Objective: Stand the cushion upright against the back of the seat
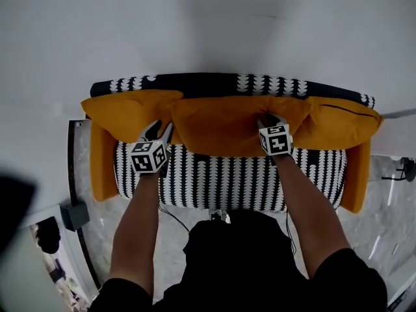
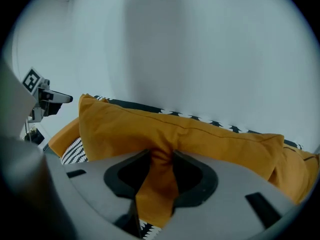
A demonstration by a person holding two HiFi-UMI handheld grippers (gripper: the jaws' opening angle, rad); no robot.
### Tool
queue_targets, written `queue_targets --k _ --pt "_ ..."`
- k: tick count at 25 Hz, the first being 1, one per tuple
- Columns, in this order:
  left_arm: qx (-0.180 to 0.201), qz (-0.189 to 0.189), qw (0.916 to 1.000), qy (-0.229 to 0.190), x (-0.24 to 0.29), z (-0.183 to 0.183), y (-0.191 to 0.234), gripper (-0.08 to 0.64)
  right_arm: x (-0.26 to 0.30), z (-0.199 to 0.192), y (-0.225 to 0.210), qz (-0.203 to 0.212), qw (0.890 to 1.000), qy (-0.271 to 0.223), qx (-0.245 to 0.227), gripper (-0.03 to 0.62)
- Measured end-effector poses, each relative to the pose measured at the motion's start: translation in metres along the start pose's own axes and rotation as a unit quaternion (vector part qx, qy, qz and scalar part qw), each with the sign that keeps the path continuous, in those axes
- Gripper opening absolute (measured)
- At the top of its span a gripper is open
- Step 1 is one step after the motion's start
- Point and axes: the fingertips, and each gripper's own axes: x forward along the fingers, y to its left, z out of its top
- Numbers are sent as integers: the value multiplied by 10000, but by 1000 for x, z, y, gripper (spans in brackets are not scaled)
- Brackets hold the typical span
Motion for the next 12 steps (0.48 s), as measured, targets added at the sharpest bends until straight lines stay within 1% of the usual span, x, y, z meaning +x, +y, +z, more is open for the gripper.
queue_targets --k 2,3,4,6,9,12 --pt "60 -2 10000 -31 -11 -2 -5 170 3 0 0 22 10000 57 23 150" --pt "65 -5 10000 -53 -15 -3 -8 160 4 1 0 48 10000 77 31 150" --pt "63 -21 10000 -73 -19 -3 -12 135 5 1 0 78 9999 96 34 150" --pt "44 -71 9999 -68 -23 -8 -18 117 4 1 -1 146 9998 138 30 150" --pt "-38 -96 9999 -57 -29 -15 -22 114 -4 2 2 262 9995 156 -15 150" --pt "-49 -100 9999 -116 -37 -15 -25 107 -18 3 10 355 9992 80 -177 150"
